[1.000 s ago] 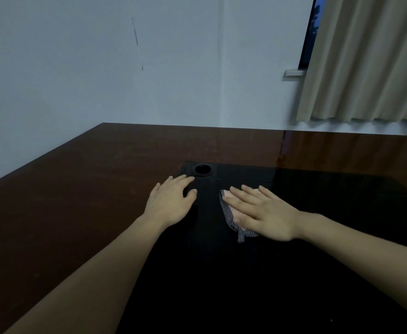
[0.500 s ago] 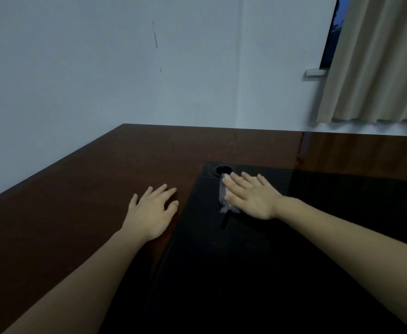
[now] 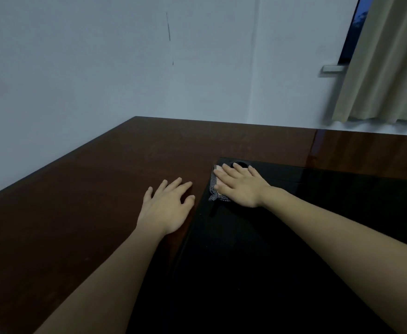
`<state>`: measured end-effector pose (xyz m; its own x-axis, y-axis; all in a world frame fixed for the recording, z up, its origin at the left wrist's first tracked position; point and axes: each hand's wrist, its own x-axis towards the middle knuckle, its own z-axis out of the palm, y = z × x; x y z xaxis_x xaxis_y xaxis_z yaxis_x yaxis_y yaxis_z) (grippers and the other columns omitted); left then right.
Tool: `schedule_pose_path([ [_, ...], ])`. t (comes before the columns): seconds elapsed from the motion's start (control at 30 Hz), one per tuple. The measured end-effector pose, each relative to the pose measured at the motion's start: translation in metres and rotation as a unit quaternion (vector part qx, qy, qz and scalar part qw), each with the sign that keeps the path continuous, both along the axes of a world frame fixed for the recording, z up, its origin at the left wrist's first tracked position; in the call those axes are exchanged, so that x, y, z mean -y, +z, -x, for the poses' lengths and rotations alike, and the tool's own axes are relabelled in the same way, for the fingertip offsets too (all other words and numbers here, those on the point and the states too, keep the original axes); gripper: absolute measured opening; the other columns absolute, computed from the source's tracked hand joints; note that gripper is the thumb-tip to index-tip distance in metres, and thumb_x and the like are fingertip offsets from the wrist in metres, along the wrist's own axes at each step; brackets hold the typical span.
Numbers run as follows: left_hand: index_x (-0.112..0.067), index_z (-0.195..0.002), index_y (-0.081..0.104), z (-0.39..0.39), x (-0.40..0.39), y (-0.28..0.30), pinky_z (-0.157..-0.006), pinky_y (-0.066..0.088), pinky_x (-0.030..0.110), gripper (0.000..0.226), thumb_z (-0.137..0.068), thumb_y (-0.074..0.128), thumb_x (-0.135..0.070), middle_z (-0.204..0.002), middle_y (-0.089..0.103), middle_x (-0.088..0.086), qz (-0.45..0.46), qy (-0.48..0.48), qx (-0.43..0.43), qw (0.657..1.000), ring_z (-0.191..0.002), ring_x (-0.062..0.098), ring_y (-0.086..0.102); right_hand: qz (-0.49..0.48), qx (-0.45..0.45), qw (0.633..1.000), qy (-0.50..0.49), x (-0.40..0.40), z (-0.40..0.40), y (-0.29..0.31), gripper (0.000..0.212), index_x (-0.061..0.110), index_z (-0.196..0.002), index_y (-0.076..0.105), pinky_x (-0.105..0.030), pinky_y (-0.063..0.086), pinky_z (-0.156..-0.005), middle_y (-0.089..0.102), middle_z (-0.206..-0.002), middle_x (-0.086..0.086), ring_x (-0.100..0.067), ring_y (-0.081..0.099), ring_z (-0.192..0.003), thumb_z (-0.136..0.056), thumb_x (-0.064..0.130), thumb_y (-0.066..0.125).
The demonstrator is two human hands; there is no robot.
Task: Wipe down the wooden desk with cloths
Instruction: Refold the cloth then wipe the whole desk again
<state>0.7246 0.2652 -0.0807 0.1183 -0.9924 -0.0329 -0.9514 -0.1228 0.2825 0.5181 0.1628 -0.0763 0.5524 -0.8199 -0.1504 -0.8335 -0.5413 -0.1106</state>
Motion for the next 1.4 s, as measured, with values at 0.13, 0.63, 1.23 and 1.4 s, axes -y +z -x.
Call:
schedule_pose_path([
  [0.13, -0.044, -0.158, 0.023, 0.002, -0.001, 0.000, -0.125, -0.001, 0.051, 0.053, -0.106, 0.027, -0.054, -0.169, 0.011, -0.014, 0.001, 0.000, 0.000, 1.000, -0.157, 0.018, 0.003, -0.003, -0.012, 1.000, 0.009, -0.003, -0.007, 0.001, 0.065, 0.039, -0.160, -0.006, -0.050, -0.009, -0.124, -0.011, -0.170, 0.007, -0.021, -0.013, -0.156, -0.103, 0.065, 0.011],
  [0.63, -0.040, -0.159, 0.025, 0.003, -0.003, 0.001, -0.124, -0.002, 0.053, 0.054, -0.106, 0.033, -0.051, -0.169, 0.012, -0.011, 0.032, 0.005, -0.010, 0.999, -0.157, 0.019, 0.001, -0.019, -0.010, 0.994, 0.103, -0.035, 0.006, 0.007, 0.064, 0.044, -0.158, -0.008, -0.043, -0.012, -0.124, -0.015, -0.167, 0.015, -0.011, -0.016, -0.154, -0.101, 0.065, 0.013],
  [1.23, -0.032, -0.162, 0.019, 0.093, 0.042, 0.031, -0.122, -0.007, 0.056, 0.059, -0.106, 0.025, -0.052, -0.171, 0.008, -0.003, -0.030, -0.114, 0.040, 0.992, -0.157, 0.030, 0.002, -0.035, 0.016, 0.997, -0.065, -0.019, 0.132, 0.017, 0.091, 0.041, -0.161, 0.006, -0.048, -0.011, -0.124, -0.004, -0.169, 0.014, -0.011, -0.014, -0.154, -0.080, 0.082, 0.018],
  [1.4, -0.034, -0.162, -0.003, 0.109, 0.035, 0.008, -0.124, -0.007, 0.051, 0.068, -0.104, 0.017, -0.062, -0.170, -0.012, -0.005, -0.056, -0.134, 0.060, 0.988, -0.156, 0.027, -0.012, -0.026, 0.031, 0.997, -0.073, -0.023, 0.132, 0.011, 0.070, 0.039, -0.161, 0.011, -0.049, -0.010, -0.124, -0.001, -0.169, 0.013, -0.011, -0.013, -0.155, -0.099, 0.067, 0.030],
])
